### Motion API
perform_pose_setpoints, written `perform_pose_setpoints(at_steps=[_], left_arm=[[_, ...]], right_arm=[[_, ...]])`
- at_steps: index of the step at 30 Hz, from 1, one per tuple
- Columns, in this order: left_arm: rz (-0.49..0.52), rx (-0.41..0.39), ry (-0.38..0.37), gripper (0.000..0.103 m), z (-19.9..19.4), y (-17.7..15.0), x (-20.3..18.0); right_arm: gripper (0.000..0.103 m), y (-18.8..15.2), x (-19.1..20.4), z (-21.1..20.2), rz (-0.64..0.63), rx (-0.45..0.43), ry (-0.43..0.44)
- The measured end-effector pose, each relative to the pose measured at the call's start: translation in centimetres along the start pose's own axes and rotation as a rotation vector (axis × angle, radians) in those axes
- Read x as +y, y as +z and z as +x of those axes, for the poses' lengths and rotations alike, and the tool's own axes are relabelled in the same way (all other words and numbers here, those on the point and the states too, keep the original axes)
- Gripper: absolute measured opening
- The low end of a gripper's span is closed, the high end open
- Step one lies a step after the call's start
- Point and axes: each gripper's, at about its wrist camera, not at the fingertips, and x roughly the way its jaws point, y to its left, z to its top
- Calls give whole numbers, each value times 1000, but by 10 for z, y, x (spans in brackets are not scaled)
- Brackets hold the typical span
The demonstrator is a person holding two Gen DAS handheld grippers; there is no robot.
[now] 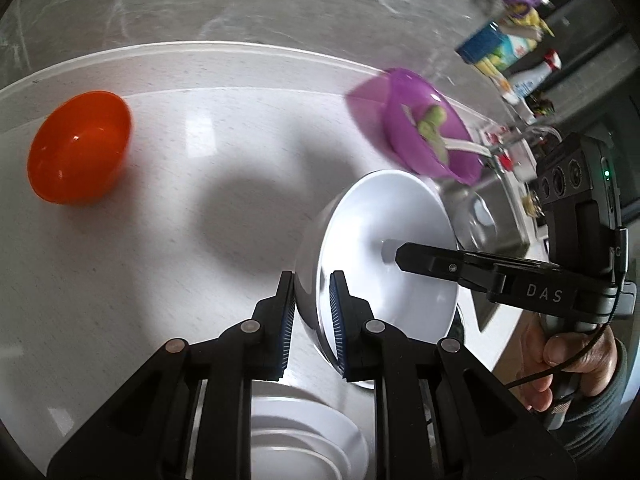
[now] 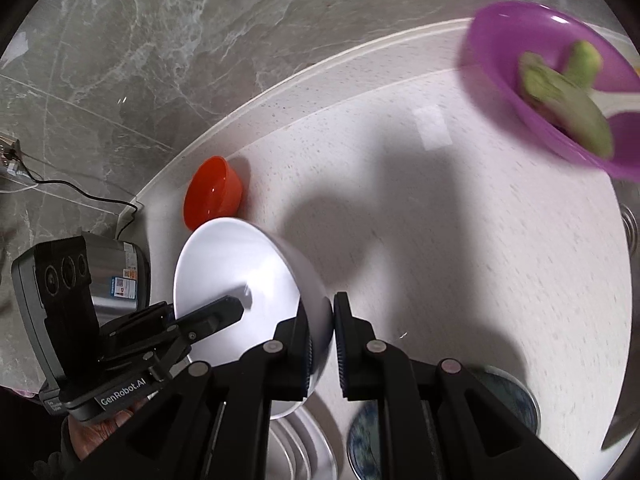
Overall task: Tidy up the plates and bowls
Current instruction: 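Carry the white bowl with both tools and lower it into the patterned bowl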
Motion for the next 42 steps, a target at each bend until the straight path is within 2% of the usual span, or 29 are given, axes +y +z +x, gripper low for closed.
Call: perform_pose_setpoints(at_steps=[9,19,30,36,42], left_arm=[[86,59,-43,16,19,-36,-65],[146,151,-48,16,59,-75,-99],[152,214,-15,16,102,-88,-105],[144,219,2,16,115,-88,-106],[147,206,13,16,113,-83,-102]], right_arm=[[12,-53,-36,-40,70,-43,-15],[12,-103,-86,-51,176,-32,-34],[12,-113,-111,-36,207,0,-59],[12,-116,-116,-30,206,11,-75],[11,-111,-112,-26,166,15,-118]])
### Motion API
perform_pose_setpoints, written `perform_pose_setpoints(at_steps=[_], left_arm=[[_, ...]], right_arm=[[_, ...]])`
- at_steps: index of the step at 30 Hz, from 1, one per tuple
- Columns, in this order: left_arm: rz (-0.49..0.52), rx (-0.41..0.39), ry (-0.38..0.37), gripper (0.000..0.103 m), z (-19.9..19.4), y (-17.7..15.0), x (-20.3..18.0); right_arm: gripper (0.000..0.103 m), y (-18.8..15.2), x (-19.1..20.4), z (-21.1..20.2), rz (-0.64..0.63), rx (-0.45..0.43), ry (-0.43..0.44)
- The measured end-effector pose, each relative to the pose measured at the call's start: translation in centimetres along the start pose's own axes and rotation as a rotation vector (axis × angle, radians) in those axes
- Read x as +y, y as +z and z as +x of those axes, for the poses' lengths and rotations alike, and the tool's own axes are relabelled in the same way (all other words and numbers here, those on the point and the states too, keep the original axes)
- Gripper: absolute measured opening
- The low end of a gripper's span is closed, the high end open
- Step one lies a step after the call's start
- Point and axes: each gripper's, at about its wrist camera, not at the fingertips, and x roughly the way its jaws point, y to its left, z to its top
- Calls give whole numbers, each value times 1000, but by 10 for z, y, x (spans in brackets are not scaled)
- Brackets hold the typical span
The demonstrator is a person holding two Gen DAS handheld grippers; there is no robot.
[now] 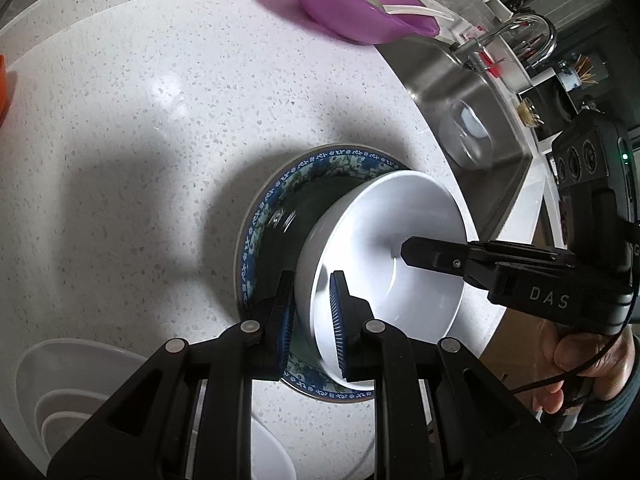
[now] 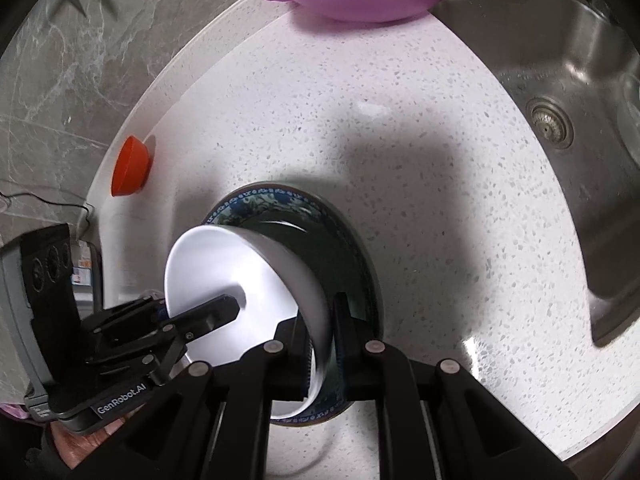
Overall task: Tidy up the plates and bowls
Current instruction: 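Carry the white bowl with both tools and lower it into the patterned bowl, then open both tools and withdraw from the nested bowls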
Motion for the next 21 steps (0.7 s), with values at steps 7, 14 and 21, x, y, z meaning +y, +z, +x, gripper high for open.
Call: perform_pose_setpoints(at_steps=[7,14,21], left_arm=[[-19,-18,-15,17,-4,0,4],[-16,-50,-36,25,-15,-5,8],[-6,-94,-72,56,-30,-7,4]], right_arm=[[9,3,4,2,-36,1,-43],[10,4,7,5,-50,11,-74],[9,5,9,10,-57,15,-105]])
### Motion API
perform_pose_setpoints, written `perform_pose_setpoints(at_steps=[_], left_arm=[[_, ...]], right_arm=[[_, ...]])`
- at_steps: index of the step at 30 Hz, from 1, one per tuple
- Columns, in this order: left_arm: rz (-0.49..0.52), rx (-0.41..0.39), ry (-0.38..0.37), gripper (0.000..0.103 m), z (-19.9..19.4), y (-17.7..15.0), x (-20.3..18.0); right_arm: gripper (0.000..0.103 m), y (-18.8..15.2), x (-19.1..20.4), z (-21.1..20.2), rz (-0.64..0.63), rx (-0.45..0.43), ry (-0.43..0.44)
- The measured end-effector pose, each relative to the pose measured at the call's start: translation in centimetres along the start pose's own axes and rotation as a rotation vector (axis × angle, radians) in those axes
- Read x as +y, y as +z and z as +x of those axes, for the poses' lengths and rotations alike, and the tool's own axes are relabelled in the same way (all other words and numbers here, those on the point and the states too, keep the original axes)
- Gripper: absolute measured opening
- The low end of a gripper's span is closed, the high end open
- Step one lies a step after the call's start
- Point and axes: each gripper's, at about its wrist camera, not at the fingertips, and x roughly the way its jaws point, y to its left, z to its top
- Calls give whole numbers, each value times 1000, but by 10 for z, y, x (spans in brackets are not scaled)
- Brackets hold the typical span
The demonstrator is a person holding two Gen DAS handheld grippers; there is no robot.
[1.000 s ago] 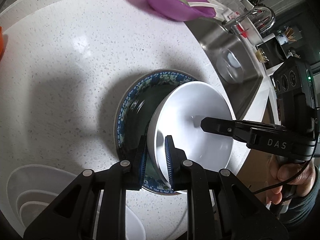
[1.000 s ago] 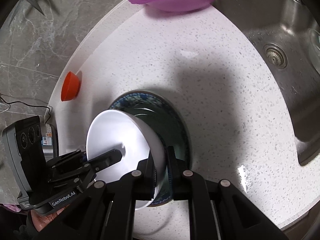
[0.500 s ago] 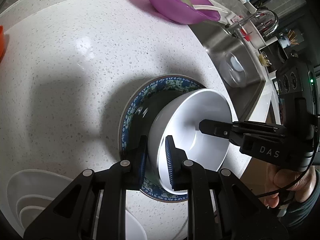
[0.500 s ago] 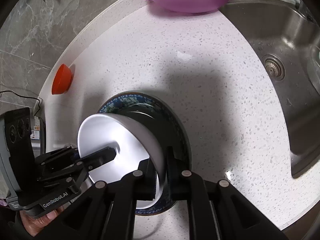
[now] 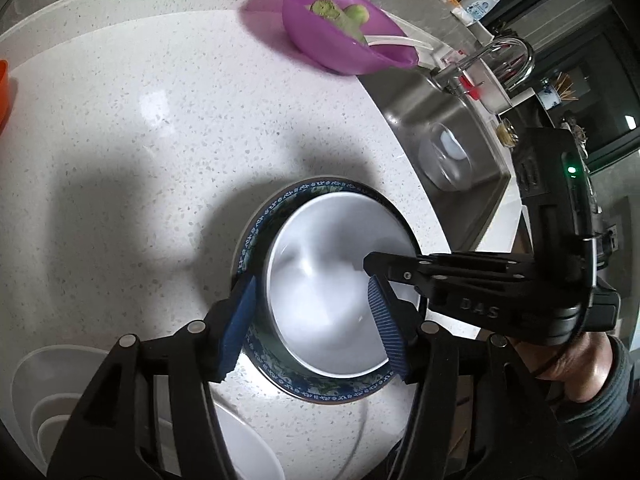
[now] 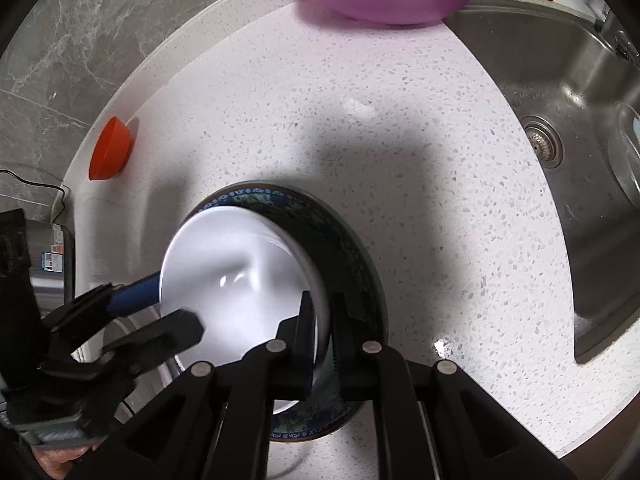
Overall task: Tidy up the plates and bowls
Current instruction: 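Open both tools and withdraw from the nested bowls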
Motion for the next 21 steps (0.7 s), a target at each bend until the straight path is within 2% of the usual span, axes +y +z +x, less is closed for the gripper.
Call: perform_pose_setpoints(at_steps=[4,8,10,11,12,13,14,15,16,18,21], left_arm=[[-6,-4,-15,56,-8,-3,3],[-1,-25,-39,61,-25,-6,8],[-3,-39,-56,69,-35,-6,10],[-6,-50,-66,78,-41,-6,13],[-11,-65,-71,86,-49,-6,16],[-17,-79,-71,91,-56,-6,20],[-27,-95,-65,99,-64,-7,25],[-37,-108,-58,101,-73,-7,32],[-45,-119,-46,102,-81,-8,39],[-56,-153,5,102,-102,-11,59],[-47,-236,82,102,-131,-18,83]], right_arm=[[9,1,1,2,-4,-2,-14],[9,1,2,2,-11,-2,-27],[11,0,4,1,-10,-4,-32],[11,-1,5,-1,-10,-10,-38],[17,-2,7,-4,-15,-20,-46],[29,-3,8,-6,-16,-25,-49],[37,-4,10,-11,-15,-35,-37],[51,-4,11,-14,-15,-43,-35],[60,-6,14,-19,-21,-52,-36],[69,-9,20,-31,-37,-76,-61],[72,-9,23,-51,-32,-115,-40]])
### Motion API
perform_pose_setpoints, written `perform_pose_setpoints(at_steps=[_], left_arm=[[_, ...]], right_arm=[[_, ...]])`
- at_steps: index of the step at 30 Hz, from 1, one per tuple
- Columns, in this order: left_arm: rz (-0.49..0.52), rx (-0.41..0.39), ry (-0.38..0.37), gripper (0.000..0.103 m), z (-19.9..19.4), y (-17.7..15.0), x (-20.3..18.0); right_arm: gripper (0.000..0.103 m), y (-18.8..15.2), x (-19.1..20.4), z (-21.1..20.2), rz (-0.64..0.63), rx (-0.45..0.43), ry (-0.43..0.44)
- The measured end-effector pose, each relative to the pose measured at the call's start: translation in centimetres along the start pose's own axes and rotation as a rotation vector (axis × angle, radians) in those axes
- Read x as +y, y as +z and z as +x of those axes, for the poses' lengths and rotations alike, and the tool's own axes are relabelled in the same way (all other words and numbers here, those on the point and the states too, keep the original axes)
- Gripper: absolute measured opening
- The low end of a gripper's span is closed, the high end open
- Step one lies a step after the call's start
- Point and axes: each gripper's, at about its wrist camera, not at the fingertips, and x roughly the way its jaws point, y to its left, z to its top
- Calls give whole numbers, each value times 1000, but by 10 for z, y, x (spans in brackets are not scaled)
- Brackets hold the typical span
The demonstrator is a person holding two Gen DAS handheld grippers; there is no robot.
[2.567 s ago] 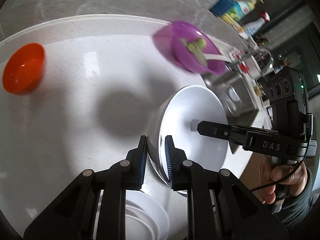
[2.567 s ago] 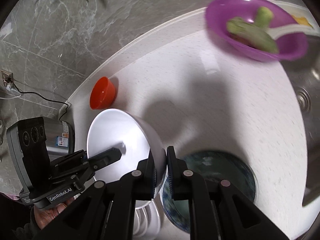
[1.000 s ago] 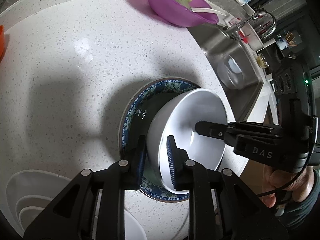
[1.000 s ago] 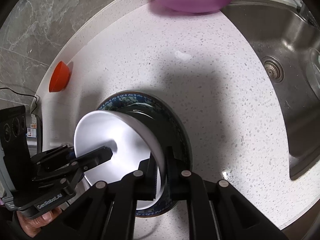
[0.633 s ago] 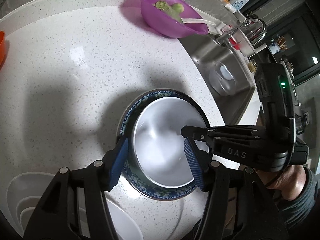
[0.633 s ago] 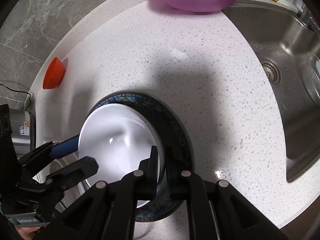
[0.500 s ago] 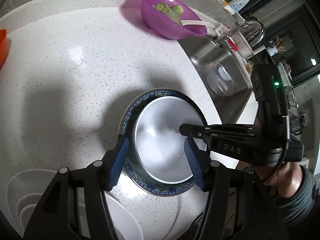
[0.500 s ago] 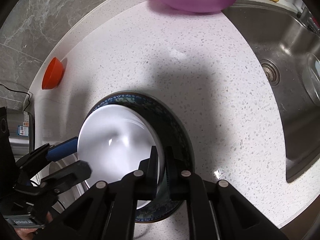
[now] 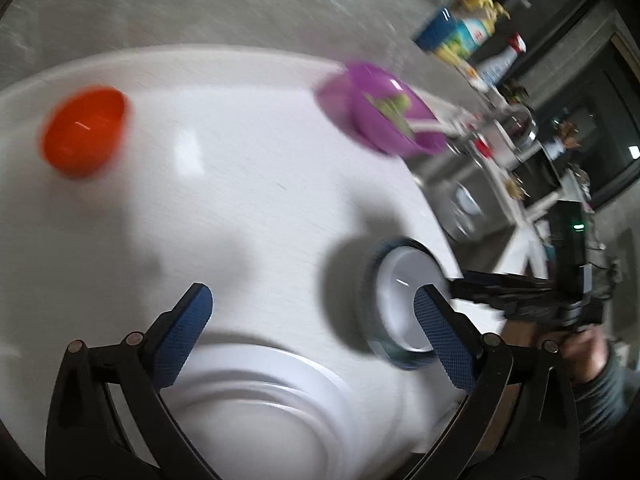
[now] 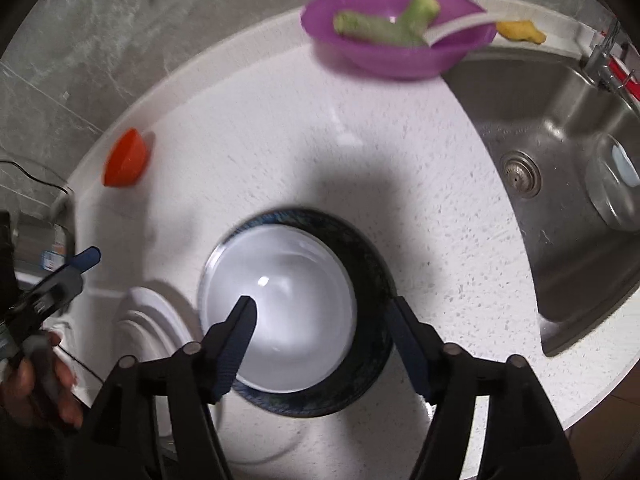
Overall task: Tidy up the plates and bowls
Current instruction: 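Open both tools and withdraw from the nested bowls, then grasp the orange bowl rim with the right tool while the left tool grasps it too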
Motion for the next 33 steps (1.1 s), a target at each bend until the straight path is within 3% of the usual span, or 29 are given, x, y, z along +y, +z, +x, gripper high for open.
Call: perform_pose_setpoints(at_steps=[2,5,7,9,14,19,23,27,28,30,33], left_arm=[[20,-56,72,102,-17,-1,21],[-65,1,157,102,-28,0,68],[-187,38,187,102,-34,5,109],[-256,13,195,102,-43,9,140],[-299,-19,261,102,-54,38,192],[-309,-13,261,101,-41,73,231],[-315,19,225,100,-21,96,261],[-291,32,175,98,-2,114,276],[-284,33,160,96,0,112,277],[-274,46,140,75,8,117,280],[-277,73,130,64,22,119,286]], right_arm=[[72,5,2,-14,15,-37,25],[72,21,12,-33,16,-113,132],[72,34,24,-38,2,-153,195],[72,51,43,-37,-16,-178,253],[72,105,106,-11,-90,-172,368],[72,149,160,48,-89,-73,424],[71,171,194,96,-97,-11,389],[58,184,205,138,-80,84,427],[55,187,208,149,-75,110,425],[51,189,211,162,-86,131,406],[47,191,215,180,-68,169,408]])
